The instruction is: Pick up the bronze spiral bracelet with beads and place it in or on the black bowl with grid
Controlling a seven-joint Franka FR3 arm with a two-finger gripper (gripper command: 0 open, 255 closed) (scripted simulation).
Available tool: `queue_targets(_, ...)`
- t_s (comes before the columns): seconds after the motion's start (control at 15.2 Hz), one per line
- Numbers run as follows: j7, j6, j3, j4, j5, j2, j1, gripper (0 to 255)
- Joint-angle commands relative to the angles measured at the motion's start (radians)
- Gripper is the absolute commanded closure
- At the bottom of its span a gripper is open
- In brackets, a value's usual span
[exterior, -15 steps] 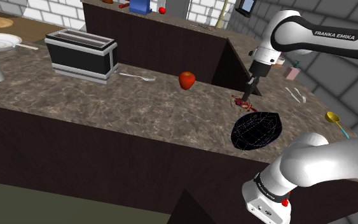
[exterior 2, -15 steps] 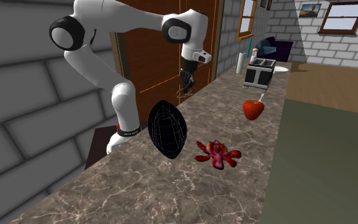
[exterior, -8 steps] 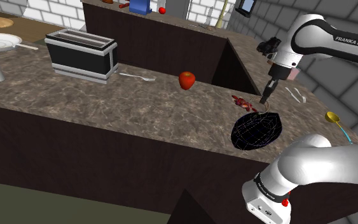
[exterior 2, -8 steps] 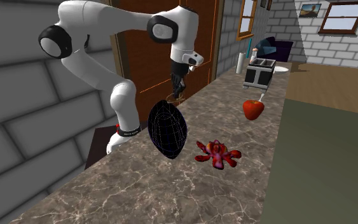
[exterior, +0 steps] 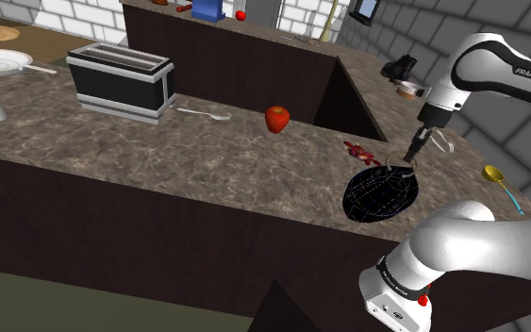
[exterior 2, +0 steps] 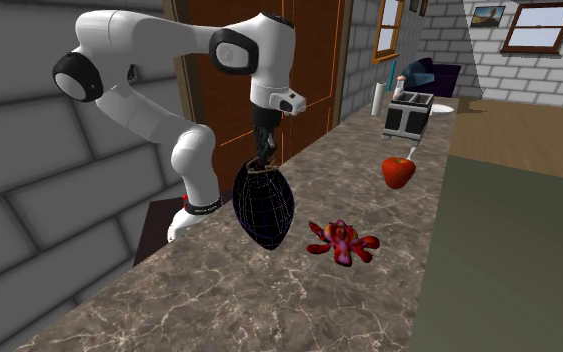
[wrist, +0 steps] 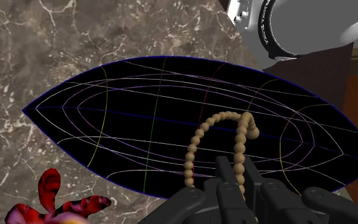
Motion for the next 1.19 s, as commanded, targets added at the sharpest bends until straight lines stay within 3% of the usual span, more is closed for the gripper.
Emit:
queue_targets(0.0, -0.002, 0.024, -0.009, -0.026, -0.009, -0.002, -0.003, 255)
queue_targets(0.66, -0.005, 0.158, -0.055, -0.159, -0.051, -0.001, -0.020, 255)
queue_targets(1.12, -0.005, 0.158, -0.055, -0.159, -0.051, -0.001, -0.020, 255)
